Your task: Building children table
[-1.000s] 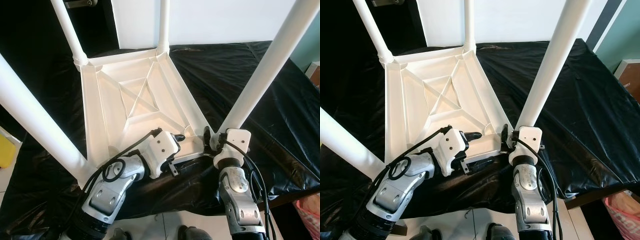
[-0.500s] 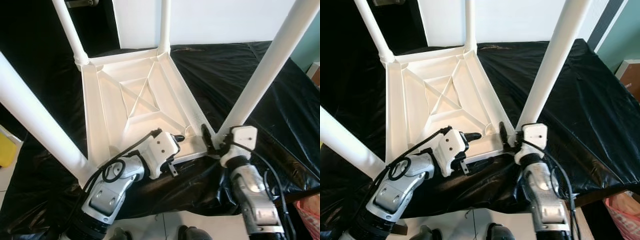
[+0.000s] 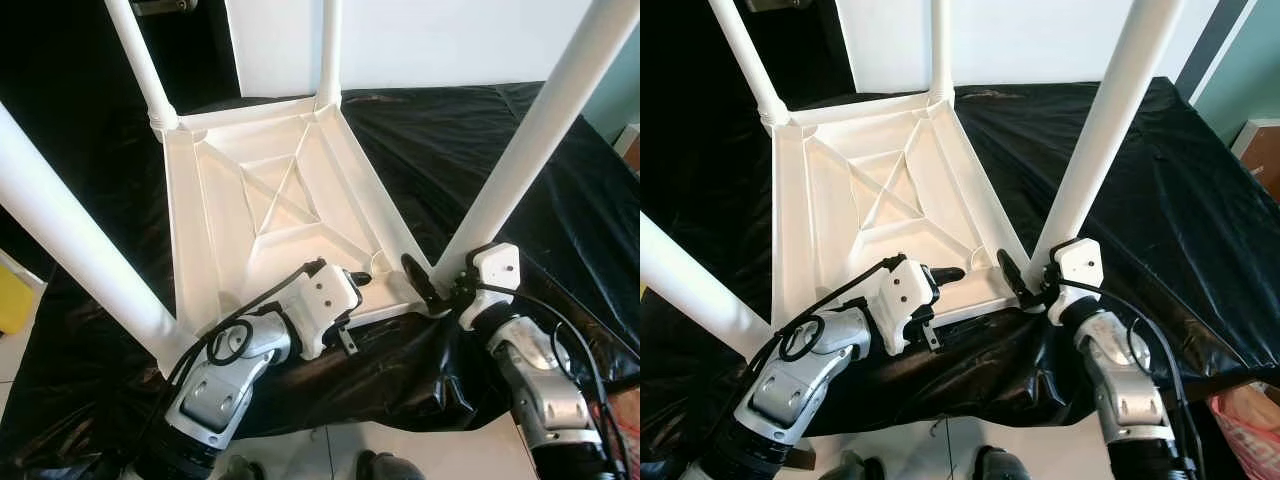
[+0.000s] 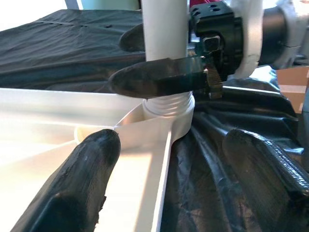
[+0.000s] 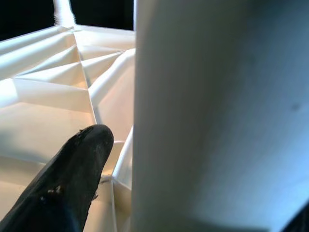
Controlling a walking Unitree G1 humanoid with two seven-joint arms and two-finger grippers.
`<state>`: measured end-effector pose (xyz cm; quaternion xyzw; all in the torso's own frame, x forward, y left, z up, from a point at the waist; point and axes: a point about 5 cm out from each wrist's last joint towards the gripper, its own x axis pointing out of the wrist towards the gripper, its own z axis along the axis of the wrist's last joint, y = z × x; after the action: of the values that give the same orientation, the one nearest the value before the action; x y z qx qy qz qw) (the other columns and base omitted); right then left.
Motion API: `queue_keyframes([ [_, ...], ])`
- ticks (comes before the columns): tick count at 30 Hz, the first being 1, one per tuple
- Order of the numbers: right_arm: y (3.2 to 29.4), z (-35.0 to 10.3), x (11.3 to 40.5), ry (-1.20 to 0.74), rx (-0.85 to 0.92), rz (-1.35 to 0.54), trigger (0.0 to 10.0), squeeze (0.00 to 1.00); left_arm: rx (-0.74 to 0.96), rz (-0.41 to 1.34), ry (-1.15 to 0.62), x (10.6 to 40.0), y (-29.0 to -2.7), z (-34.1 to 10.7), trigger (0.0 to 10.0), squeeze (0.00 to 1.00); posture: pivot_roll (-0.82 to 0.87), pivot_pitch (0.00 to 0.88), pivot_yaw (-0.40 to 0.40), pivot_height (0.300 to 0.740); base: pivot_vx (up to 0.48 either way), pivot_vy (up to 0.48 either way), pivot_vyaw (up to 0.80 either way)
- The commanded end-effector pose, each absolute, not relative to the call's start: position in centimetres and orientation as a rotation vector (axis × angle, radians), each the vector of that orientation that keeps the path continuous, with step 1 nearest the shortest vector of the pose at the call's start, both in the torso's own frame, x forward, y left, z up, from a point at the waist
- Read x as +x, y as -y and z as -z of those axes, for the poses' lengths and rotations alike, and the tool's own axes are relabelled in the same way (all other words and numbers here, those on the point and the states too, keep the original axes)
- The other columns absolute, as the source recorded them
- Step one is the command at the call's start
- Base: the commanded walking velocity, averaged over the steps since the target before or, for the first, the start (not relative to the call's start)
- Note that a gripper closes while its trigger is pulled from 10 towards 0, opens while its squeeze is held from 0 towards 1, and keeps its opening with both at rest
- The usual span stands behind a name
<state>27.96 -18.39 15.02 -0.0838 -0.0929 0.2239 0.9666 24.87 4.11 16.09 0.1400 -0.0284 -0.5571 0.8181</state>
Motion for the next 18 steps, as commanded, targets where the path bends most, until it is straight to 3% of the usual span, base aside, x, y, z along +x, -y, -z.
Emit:
queue_keyframes([
  [1,18.5,-14.8,28.1,0.174,-0.164,-0.488,7.6,0.00,0.292,1.193,0.046,24.8,-3.8,-15.8,10.0,0.00,-0.11,0.135,0.020,0.740,0.000,0.000,0.00],
  [2,18.5,-14.7,28.2,0.171,-0.177,-0.495,4.8,0.00,0.291,1.195,0.046,24.9,-3.8,-15.8,10.0,0.00,-0.12,0.131,0.020,0.740,0.000,0.000,0.00],
  [4,18.5,-14.7,28.2,0.171,-0.177,-0.495,4.8,0.00,0.291,1.195,0.046,24.9,-3.8,-15.8,10.0,0.00,-0.12,0.131,0.020,0.740,0.000,0.000,0.00],
  [5,18.7,-14.5,28.3,0.163,-0.184,-0.502,1.2,0.00,0.291,1.196,0.047,24.9,-3.7,-15.8,10.0,0.00,-0.12,0.126,0.019,0.740,0.000,0.000,0.00],
  [6,18.7,-14.5,28.3,0.163,-0.184,-0.502,1.2,0.00,0.291,1.196,0.047,24.9,-3.7,-15.8,10.0,0.00,-0.12,0.126,0.019,0.740,0.000,0.000,0.00],
  [7,18.8,-14.1,28.2,0.152,-0.184,-0.506,0.0,0.00,0.291,1.197,0.049,24.9,-3.6,-15.8,10.0,0.00,-0.12,0.123,0.017,0.740,0.000,0.000,0.00],
  [14,18.8,-12.9,27.5,0.123,-0.175,-0.514,0.0,0.00,0.289,1.200,0.043,24.7,-3.7,-15.6,10.0,0.00,-0.11,0.128,0.017,0.740,0.000,0.000,0.00],
  [15,18.8,-12.8,27.4,0.119,-0.171,-0.503,10.0,0.00,0.290,1.200,0.039,24.6,-3.8,-15.6,10.0,0.00,-0.11,0.127,0.015,0.740,0.000,0.000,0.00],
  [18,18.9,-12.9,27.4,0.120,-0.156,-0.480,10.0,0.00,0.292,1.199,0.036,24.6,-3.9,-15.5,10.0,0.00,-0.11,0.126,0.013,0.740,0.000,0.000,0.00],
])
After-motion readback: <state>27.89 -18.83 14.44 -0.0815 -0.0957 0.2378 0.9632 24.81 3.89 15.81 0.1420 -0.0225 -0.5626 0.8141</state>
